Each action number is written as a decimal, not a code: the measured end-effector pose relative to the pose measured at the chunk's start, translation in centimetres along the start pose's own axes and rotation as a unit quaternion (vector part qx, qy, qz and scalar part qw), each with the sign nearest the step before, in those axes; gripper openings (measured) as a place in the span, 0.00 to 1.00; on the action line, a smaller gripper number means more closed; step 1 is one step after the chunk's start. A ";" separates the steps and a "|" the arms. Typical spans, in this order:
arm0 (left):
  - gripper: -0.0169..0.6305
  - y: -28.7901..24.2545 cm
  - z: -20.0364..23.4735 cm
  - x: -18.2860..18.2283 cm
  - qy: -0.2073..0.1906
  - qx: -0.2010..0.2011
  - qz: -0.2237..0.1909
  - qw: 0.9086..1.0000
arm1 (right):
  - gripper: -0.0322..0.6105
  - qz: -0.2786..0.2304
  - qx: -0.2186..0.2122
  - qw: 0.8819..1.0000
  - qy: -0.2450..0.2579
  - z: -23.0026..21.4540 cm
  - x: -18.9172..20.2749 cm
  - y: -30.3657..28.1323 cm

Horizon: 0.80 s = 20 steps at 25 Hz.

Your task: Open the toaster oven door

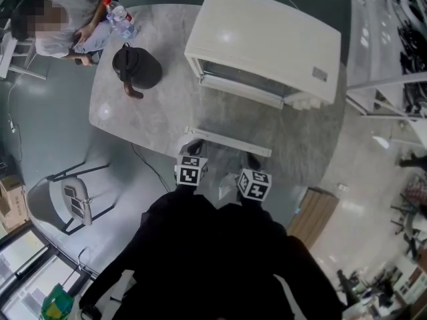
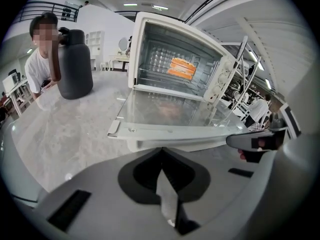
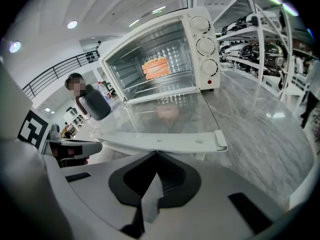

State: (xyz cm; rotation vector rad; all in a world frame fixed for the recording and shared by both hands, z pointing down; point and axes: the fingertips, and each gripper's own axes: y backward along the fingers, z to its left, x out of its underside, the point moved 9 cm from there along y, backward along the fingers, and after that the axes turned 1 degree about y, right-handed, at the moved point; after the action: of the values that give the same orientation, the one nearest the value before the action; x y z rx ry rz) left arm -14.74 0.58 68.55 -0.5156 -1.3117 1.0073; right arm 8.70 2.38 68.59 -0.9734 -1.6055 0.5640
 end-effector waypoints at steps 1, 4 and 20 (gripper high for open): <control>0.03 0.5 0.0 0.0 0.004 -0.002 -0.005 1.000 | 0.05 0.001 -0.001 1.000 -0.001 0.0 -0.1 0.2; 0.03 2.0 -0.1 -0.5 0.013 -0.005 -0.024 1.000 | 0.05 0.006 -0.013 1.000 -0.005 0.1 -0.2 1.0; 0.03 10.8 -3.3 -9.3 -0.002 0.001 -0.180 0.984 | 0.05 -0.155 -0.077 0.984 0.043 3.6 -11.0 9.6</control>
State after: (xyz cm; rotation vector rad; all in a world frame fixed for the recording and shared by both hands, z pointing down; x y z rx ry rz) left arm -14.43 -1.02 54.04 -0.2612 -1.3490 0.7096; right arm 8.56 -1.00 53.90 -0.8258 -1.7002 0.1834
